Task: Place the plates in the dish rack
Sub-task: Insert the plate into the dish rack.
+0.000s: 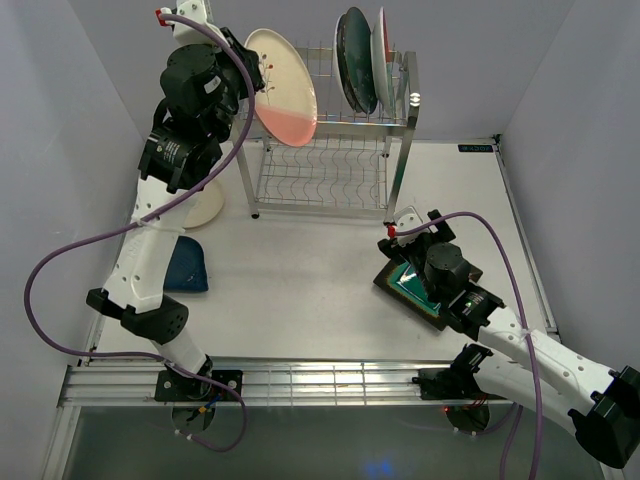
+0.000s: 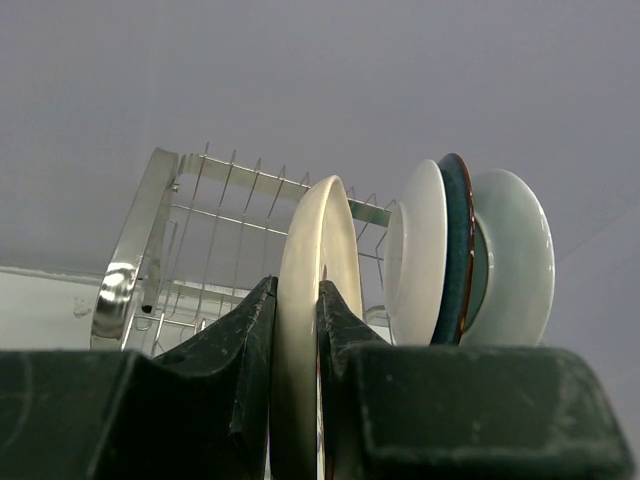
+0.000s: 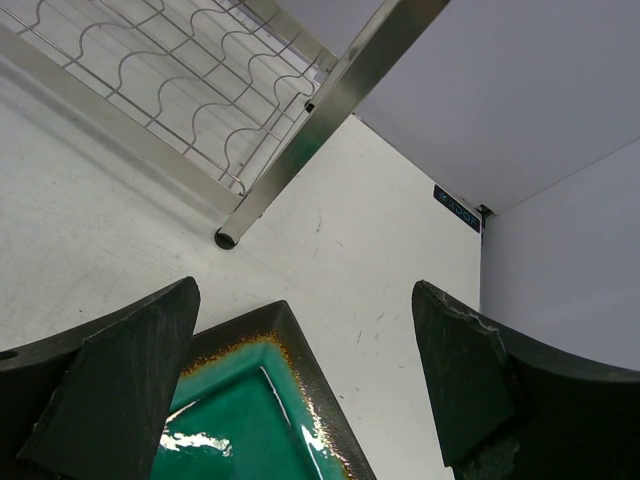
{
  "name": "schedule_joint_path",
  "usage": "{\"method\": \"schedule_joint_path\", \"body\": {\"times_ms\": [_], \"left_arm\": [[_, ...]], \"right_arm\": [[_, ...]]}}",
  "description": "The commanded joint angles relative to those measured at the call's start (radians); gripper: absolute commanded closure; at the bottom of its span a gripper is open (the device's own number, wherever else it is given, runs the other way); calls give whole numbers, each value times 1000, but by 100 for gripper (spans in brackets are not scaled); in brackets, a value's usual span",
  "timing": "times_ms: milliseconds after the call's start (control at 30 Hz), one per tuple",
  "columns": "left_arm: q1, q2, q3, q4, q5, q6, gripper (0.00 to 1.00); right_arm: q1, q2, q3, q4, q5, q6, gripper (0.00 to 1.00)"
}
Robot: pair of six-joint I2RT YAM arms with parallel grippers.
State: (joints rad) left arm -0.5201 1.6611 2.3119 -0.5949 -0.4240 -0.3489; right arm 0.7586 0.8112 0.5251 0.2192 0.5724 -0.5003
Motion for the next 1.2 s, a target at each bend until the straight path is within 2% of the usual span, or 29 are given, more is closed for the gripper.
{"method": "schedule_joint_path", "body": {"times_ms": [0,567,1167], "left_arm": [[-1,-63,18,153,45,-50,100],[0,9,63,195,19,-62,100],[0,-1,34,248,13,-124,100]], "right_arm": [[-5,-7,-7,46,-3,14,8],[-5,9,-4,51,10,11,8],[-10,3,-5,51,14,9,8]]}}
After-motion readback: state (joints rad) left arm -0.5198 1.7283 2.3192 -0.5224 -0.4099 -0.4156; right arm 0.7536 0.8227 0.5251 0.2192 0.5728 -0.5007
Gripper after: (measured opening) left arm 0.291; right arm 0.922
